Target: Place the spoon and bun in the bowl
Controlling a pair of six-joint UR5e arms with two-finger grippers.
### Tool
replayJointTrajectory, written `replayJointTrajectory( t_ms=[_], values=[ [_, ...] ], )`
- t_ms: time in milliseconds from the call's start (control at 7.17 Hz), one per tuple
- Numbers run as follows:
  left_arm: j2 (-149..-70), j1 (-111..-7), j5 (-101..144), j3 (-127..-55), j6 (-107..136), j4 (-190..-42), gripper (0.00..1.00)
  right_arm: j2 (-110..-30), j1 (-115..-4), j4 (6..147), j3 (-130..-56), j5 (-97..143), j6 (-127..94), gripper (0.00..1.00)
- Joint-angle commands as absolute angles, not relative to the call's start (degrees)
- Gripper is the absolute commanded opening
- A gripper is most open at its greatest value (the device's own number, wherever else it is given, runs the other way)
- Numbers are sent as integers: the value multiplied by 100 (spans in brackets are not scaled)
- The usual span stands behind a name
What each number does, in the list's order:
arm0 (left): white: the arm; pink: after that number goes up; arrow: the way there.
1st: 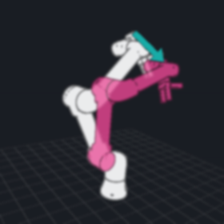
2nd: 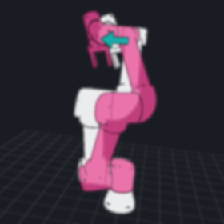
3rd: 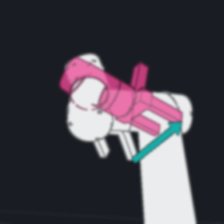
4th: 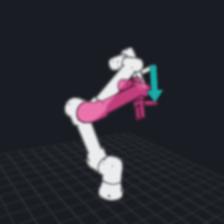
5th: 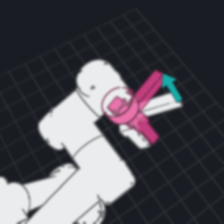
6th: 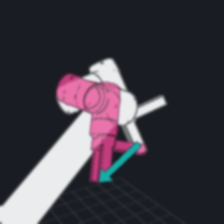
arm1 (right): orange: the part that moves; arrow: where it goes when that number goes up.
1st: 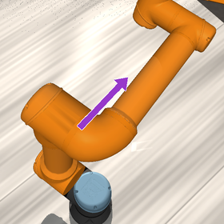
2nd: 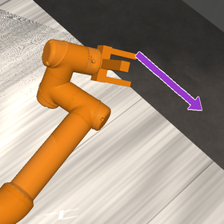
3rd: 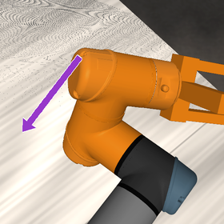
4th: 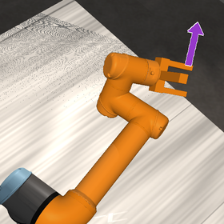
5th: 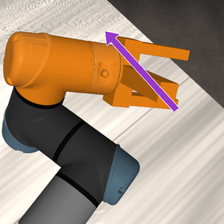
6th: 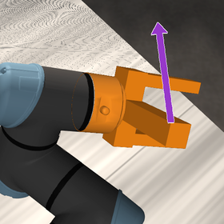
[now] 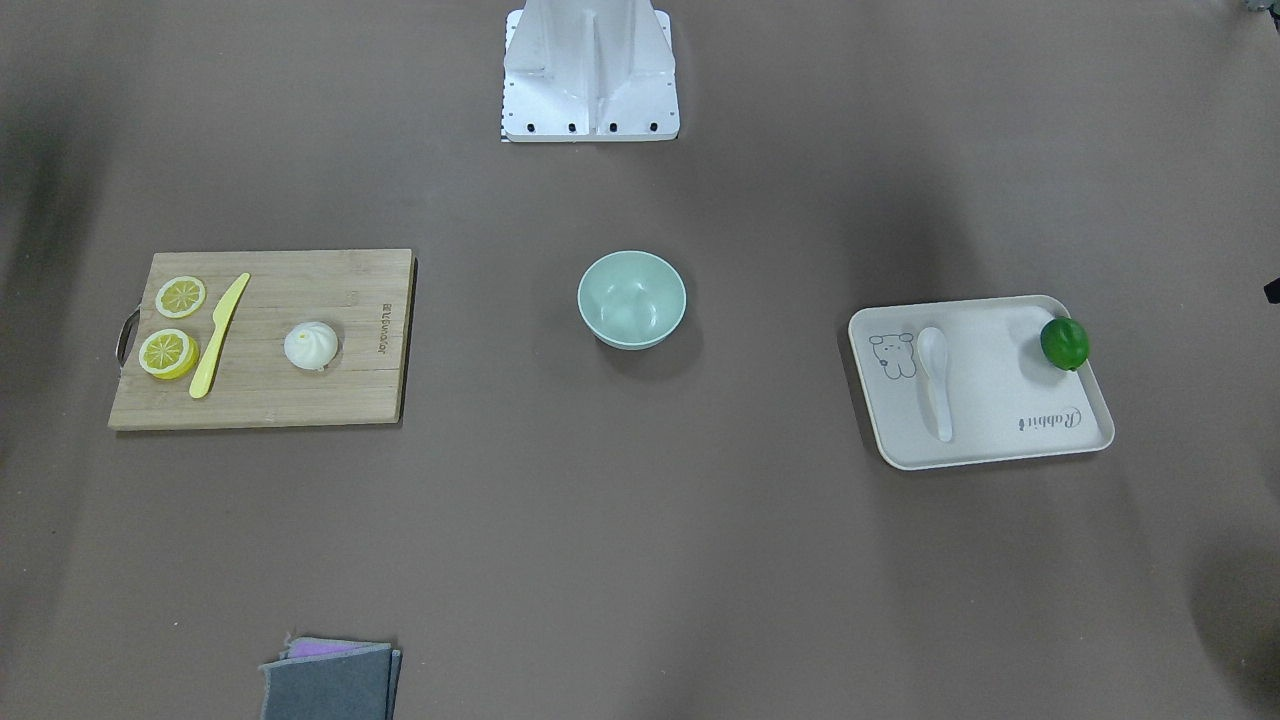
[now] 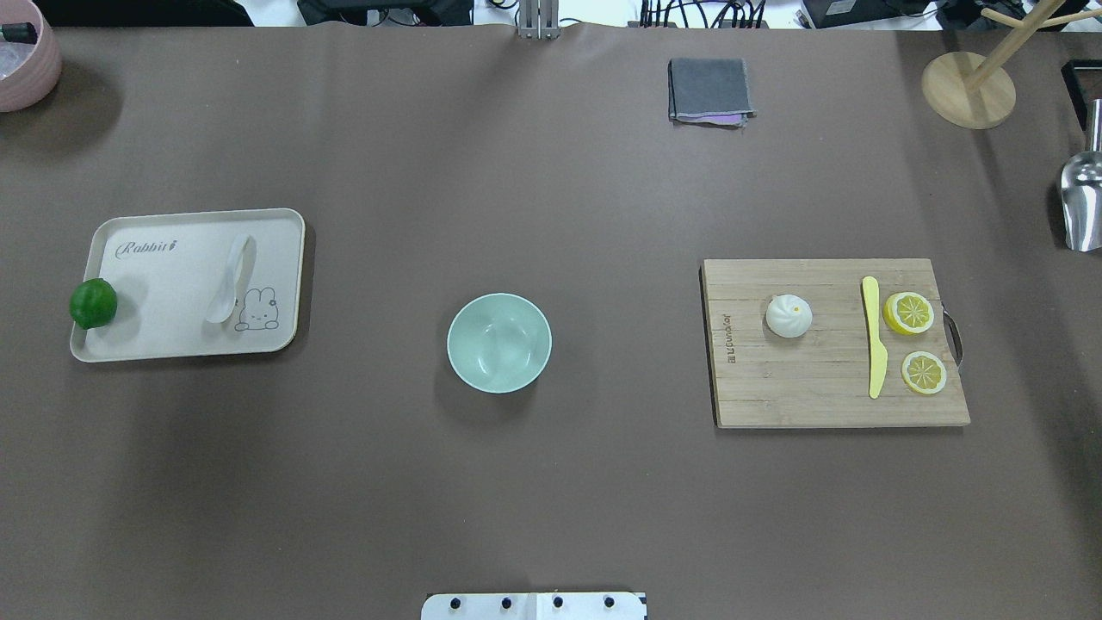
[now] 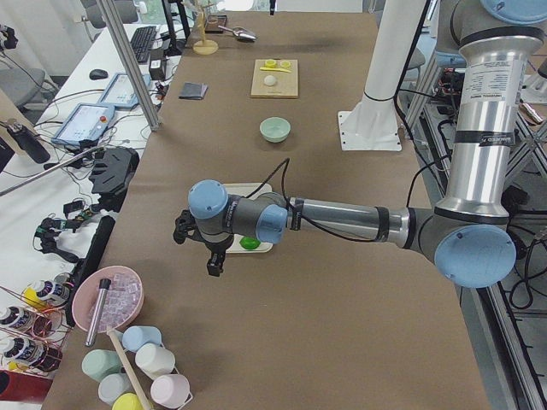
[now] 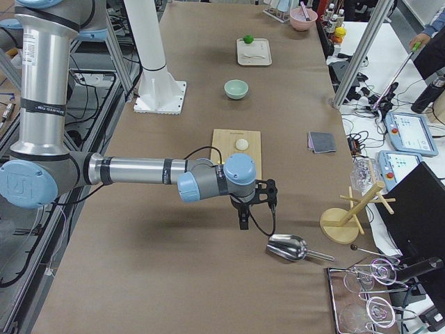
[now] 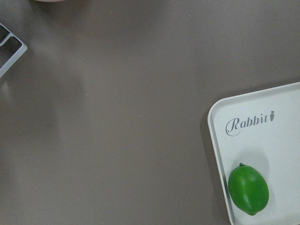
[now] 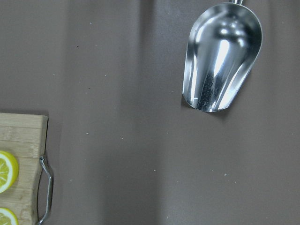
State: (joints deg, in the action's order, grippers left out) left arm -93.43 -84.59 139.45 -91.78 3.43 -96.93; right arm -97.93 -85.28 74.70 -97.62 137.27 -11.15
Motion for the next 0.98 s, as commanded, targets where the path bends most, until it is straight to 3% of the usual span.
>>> replayJointTrajectory(
  t_ms=[0,837],
  values=[
    [-9360,-8429,13931,-9211,378,-9694,98,-9791,-8525,7462,-9791,13729,-1116,100],
    [-9308,-8385,13957,-9273,413,-9888,98,-9738,-8525,7471,-9730,13746,-1116,100]
  ],
)
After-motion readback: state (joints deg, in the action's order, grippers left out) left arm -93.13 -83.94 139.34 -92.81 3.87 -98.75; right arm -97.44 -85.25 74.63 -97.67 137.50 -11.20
